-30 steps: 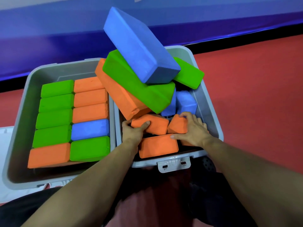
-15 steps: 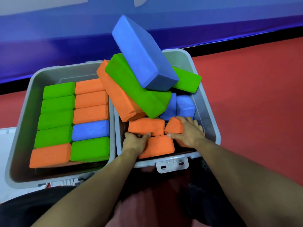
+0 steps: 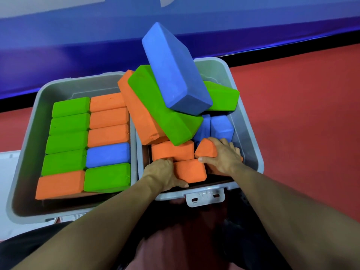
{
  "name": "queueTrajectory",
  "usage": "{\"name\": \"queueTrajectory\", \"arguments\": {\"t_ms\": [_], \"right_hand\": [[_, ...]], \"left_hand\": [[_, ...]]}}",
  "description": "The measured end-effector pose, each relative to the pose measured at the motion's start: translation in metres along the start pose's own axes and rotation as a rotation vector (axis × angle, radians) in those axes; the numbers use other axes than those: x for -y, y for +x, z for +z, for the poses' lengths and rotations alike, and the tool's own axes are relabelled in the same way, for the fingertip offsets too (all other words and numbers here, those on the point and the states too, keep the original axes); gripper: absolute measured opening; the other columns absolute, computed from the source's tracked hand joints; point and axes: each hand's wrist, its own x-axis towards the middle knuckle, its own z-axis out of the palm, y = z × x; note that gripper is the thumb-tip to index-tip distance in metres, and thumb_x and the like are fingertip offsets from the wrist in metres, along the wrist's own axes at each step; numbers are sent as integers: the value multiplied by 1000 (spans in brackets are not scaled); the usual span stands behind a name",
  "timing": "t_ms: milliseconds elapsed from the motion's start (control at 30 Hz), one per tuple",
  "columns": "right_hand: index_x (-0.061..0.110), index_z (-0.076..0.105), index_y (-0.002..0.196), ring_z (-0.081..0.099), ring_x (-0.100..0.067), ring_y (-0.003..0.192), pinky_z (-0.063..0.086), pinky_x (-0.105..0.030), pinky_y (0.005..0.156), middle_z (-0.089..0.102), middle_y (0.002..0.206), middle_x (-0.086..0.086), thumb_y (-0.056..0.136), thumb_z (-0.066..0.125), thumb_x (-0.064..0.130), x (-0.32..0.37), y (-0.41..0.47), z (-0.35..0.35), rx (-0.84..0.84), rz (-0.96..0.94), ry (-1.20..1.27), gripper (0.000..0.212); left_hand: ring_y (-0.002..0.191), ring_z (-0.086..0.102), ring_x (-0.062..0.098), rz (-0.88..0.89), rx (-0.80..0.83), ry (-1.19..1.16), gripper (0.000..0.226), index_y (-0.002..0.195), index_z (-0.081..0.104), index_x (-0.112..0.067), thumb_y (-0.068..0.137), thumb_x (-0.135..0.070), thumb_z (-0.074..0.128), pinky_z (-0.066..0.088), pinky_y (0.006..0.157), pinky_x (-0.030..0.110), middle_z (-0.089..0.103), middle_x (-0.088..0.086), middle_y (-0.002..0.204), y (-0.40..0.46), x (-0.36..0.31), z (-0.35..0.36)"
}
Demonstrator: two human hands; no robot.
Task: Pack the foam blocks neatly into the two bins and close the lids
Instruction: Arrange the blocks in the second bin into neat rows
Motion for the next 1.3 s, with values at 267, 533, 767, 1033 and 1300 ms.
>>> {"name": "queueTrajectory", "arguments": {"t_ms": [267,533,767,1033,1300], "right_hand": [[38,28,153,36,-27,141,27,-47,114,42,152,-2,76,68,73,2,7,-4,20,2,6,93],[36,29,155,32,-27,144,24,-48,115,39,156,-2,79,70,67,-5,5,-12,39,-34,19,92],[39,32,153,34,-27,142,23,-47,116,46,147,1,80,71,64,-14,7,-29,85,-126,-4,86],[34,30,154,39,-27,137,28,-45,109,48,143,-1,85,65,65,7,0,-50,77,-264,-248,83],[30,32,154,44,-29,131,32,-45,109,50,140,-5,86,64,65,22,-8,-84,159,-423,-419,83]], "left_hand": [[122,58,24,118,-34,-148,94,141,42,-30,64,-70,79,47,95,36,61,0,133,5,17,6],[126,52,30,191,0,10,93,149,35,-32,73,-69,73,46,101,42,54,4,139,9,25,-2],[121,57,30,187,-43,219,88,150,31,-30,80,-72,63,48,96,42,55,4,138,7,34,-12],[119,57,29,193,-33,242,89,149,33,-29,79,-74,63,47,94,39,58,6,134,5,35,-15],[122,56,28,202,-28,254,90,150,35,-27,78,-72,65,46,96,39,55,4,138,3,33,-13]]}}
